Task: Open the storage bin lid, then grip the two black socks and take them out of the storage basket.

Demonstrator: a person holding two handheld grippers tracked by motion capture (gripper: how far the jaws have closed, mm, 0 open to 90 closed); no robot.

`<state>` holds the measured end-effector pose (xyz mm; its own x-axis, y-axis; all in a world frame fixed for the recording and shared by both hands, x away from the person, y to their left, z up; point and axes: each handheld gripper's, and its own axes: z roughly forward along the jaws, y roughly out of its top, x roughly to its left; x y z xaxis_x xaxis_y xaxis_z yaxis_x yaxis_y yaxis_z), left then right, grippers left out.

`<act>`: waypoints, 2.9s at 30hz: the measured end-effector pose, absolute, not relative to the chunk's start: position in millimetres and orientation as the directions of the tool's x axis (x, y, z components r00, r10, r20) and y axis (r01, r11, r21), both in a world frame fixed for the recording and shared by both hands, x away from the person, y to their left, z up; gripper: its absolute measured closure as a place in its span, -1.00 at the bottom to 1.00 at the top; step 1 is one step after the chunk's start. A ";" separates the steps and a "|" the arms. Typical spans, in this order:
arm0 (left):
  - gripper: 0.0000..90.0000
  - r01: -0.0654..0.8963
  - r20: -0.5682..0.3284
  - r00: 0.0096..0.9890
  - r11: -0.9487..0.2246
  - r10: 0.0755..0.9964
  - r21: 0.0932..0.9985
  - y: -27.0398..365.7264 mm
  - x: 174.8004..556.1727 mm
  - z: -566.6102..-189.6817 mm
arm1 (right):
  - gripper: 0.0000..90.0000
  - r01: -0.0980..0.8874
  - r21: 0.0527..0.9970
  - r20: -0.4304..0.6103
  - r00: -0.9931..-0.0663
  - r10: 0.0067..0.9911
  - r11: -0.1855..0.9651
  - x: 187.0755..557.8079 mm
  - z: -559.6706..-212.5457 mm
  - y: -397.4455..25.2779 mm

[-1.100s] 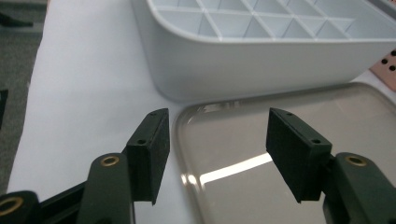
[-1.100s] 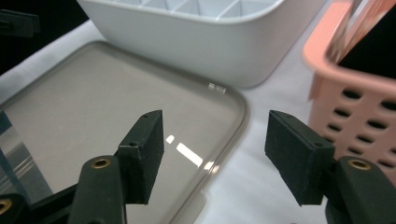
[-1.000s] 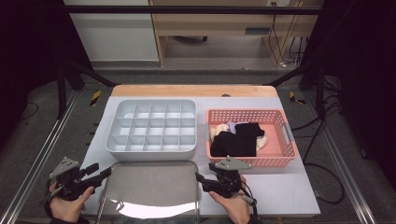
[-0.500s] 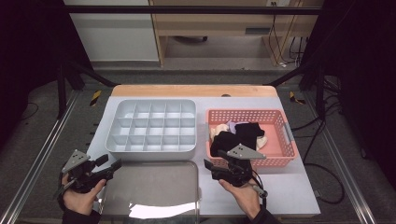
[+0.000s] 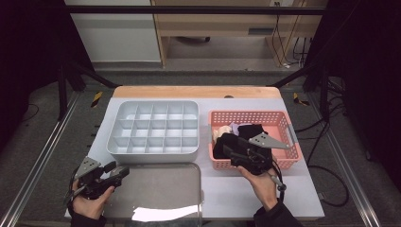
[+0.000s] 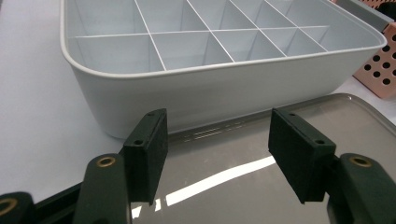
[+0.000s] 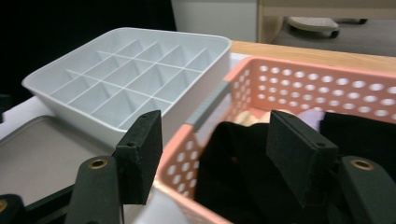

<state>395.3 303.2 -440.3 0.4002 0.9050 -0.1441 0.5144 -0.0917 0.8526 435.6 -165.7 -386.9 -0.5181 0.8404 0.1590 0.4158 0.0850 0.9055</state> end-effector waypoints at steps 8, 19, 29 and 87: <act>-0.19 0.532 -0.153 0.428 -0.111 0.891 0.839 304.9 394.0 -446.5 | -0.16 0.437 0.898 0.164 -0.451 0.878 0.056 449.5 -388.0 -189.5; -0.18 0.544 -0.168 0.427 -0.104 0.889 0.832 310.3 392.1 -451.9 | -0.15 0.463 0.885 0.161 -0.381 0.910 0.037 469.9 -386.1 -210.4; -0.16 0.542 -0.185 0.422 -0.083 0.887 0.836 314.9 392.5 -452.8 | -0.12 0.476 0.879 0.168 -0.325 0.931 0.007 485.5 -383.0 -224.5; -0.09 0.549 -0.162 0.426 -0.112 0.890 0.828 321.0 394.2 -456.8 | -0.03 0.672 0.739 0.132 -0.210 0.969 0.045 568.3 -429.9 -230.2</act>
